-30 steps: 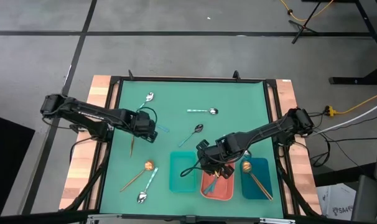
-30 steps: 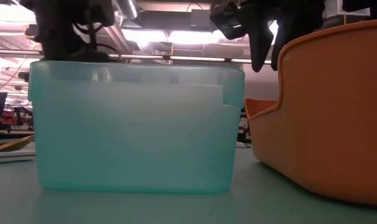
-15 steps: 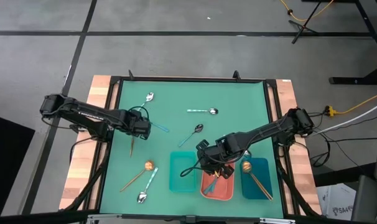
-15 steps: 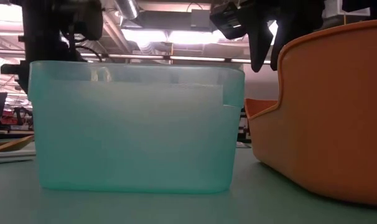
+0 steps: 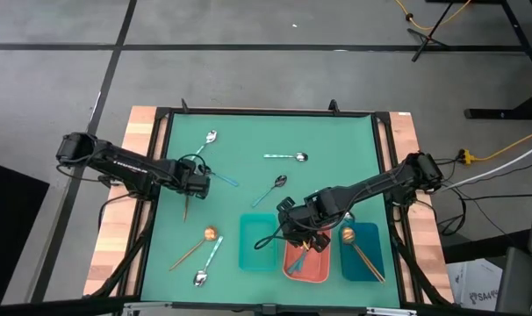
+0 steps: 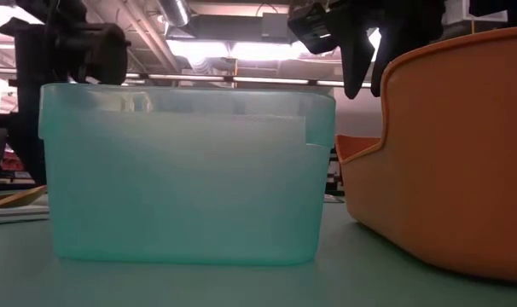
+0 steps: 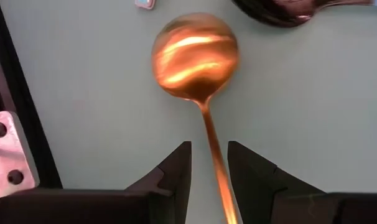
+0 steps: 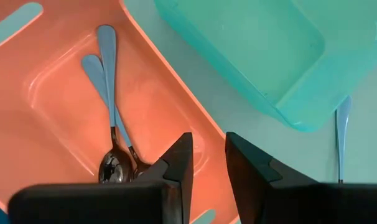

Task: Sort silverware by color (type)
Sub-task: Put the golden spoon into the blue bin

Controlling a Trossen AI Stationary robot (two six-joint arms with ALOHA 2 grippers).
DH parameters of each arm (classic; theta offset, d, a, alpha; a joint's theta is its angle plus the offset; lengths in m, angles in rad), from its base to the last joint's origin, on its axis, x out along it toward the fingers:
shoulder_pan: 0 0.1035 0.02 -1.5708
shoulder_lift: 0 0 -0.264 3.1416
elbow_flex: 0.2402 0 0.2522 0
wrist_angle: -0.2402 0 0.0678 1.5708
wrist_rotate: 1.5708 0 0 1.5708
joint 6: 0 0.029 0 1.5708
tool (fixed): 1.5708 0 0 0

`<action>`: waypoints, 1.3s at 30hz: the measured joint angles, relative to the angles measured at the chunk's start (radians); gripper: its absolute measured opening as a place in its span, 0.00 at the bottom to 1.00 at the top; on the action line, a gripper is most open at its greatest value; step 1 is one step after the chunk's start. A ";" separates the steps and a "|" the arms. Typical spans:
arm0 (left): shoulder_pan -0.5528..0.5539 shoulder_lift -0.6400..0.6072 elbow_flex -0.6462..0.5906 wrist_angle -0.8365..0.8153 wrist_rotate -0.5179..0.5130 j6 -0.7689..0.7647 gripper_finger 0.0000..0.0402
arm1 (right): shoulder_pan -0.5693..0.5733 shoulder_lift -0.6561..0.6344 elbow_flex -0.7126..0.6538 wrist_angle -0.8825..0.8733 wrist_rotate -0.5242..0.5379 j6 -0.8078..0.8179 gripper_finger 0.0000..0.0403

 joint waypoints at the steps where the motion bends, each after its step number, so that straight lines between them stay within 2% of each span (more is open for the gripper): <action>1: 0.000 0.000 -0.008 0.010 0.001 -0.001 0.25 | 0.000 0.000 0.000 0.000 0.000 0.000 0.21; 9: 0.000 -0.003 -0.069 0.096 0.072 -0.003 0.25 | 0.000 0.000 0.000 0.000 0.000 0.000 0.21; 17: 0.000 -0.003 -0.083 0.099 0.083 -0.045 0.24 | 0.000 0.000 0.000 0.000 0.000 0.000 0.21; 22: 0.000 -0.003 -0.084 0.103 0.080 -0.046 0.17 | 0.000 0.000 0.000 -0.009 0.000 0.000 0.21; 26: 0.000 -0.002 -0.084 0.123 0.069 -0.047 0.08 | 0.000 -0.008 -0.001 -0.108 0.000 0.004 0.21; 30: -0.001 -0.002 -0.077 0.132 0.053 -0.033 0.03 | 0.002 -0.056 -0.001 -0.205 0.044 0.084 0.21; 34: -0.004 0.002 -0.056 0.141 0.031 -0.014 0.03 | 0.001 -0.119 -0.001 -0.274 0.088 0.158 0.21; 39: -0.018 0.002 -0.038 0.247 0.017 0.021 0.05 | 0.001 -0.212 -0.001 -0.312 0.100 0.232 0.21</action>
